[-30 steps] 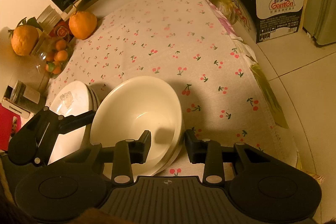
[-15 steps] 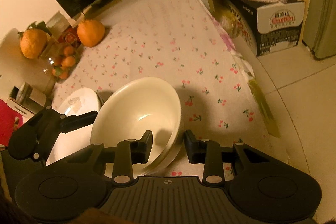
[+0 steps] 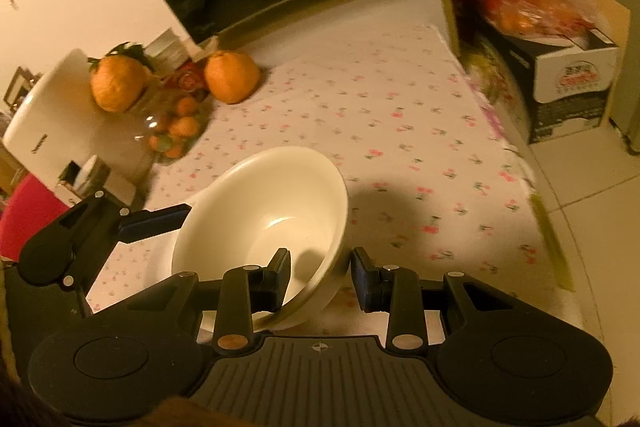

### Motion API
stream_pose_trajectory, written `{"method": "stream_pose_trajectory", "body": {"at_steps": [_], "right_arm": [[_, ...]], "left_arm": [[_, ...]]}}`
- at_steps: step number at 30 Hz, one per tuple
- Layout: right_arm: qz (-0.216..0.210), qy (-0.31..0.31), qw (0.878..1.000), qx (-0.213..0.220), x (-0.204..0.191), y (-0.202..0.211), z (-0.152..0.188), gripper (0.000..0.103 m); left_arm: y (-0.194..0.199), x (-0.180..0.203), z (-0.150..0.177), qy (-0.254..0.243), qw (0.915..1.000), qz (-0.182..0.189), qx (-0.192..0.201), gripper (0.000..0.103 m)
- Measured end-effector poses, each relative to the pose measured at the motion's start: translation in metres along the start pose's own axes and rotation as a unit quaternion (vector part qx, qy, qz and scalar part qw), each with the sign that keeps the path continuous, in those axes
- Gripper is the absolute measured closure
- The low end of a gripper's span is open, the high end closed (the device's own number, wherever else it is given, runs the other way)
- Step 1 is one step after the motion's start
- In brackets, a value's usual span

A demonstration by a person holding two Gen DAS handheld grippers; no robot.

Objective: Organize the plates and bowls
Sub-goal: 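Carry the nested bowls with the right tool onto the white plate stack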

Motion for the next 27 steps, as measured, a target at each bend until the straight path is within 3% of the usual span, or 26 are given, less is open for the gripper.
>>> {"method": "stream_pose_trajectory", "body": {"at_steps": [12, 27], "right_arm": [[-0.024, 0.024, 0.999, -0.020, -0.053, -0.029, -0.002, 0.071], [-0.016, 0.040, 0.998, -0.042, -0.078, -0.066, 0.004, 0.071]], "left_arm": [[0.019, -0.033, 0.025, 0.013, 0.9993, -0.025, -0.026, 0.008], [0.015, -0.055, 0.055, 0.058, 0.9965, -0.022, -0.056, 0.008]]}}
Point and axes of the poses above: each gripper's, at about its wrist camera, not at the fingertips, and y roughly against the way its jaws point, x to its right, z to its underside, the point moved 7 cm from there along -y, roughly the way its jaws point, and after that the axes turned 4 degrees about -x, right-handed, at the moved point
